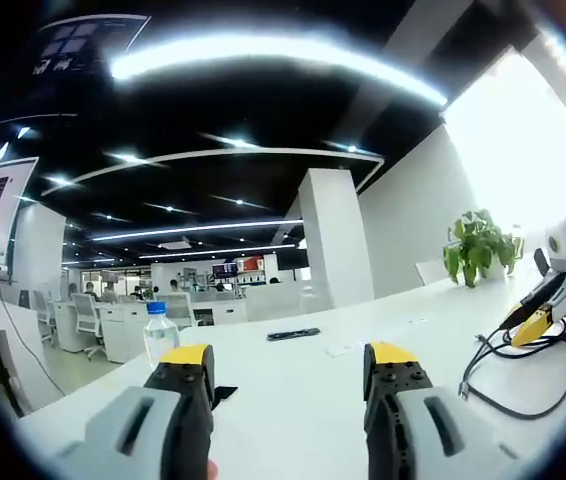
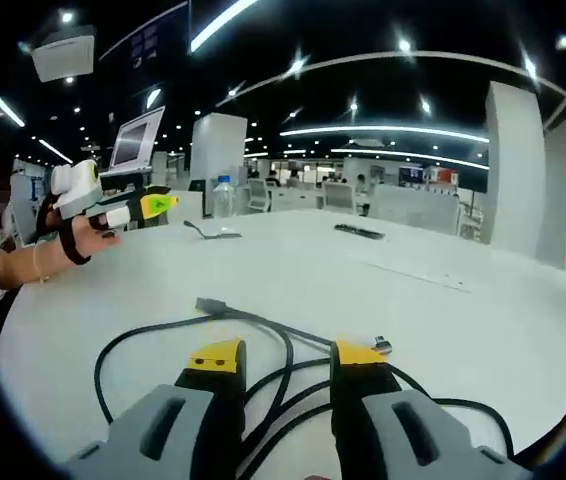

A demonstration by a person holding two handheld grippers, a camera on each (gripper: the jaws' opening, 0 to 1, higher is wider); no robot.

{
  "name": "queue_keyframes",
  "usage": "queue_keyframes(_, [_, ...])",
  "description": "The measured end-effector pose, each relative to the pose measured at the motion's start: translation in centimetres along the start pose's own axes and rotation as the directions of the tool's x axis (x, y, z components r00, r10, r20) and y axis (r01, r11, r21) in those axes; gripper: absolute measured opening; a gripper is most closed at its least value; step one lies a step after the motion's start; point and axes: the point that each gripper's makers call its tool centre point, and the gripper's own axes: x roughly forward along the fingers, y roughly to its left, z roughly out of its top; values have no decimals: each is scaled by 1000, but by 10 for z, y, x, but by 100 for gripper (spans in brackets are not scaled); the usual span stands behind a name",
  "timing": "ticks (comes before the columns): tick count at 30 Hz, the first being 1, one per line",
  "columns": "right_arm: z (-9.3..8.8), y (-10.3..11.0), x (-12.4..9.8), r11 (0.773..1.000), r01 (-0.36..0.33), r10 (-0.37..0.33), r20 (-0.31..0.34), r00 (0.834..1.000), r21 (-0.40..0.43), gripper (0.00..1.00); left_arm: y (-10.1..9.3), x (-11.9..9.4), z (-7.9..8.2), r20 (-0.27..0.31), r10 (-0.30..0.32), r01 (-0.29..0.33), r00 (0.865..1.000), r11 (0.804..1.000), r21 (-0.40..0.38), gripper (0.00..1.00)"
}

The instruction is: Coil the Type-C to USB data cable on the desktop and secure it with Velcro straps.

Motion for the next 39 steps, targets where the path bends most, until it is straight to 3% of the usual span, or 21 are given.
queue_keyframes(6, [-7,1,1,999,-1,0,-28,1000,-34,31,-1,0,-2,-5,-4,4,1000,1000,-2,60])
queue_keyframes(39, [-18,-1,2,1000,16,-18,-84,996,-26,6,-6,1,-3,-10,-23,23,1000,1000,0,60])
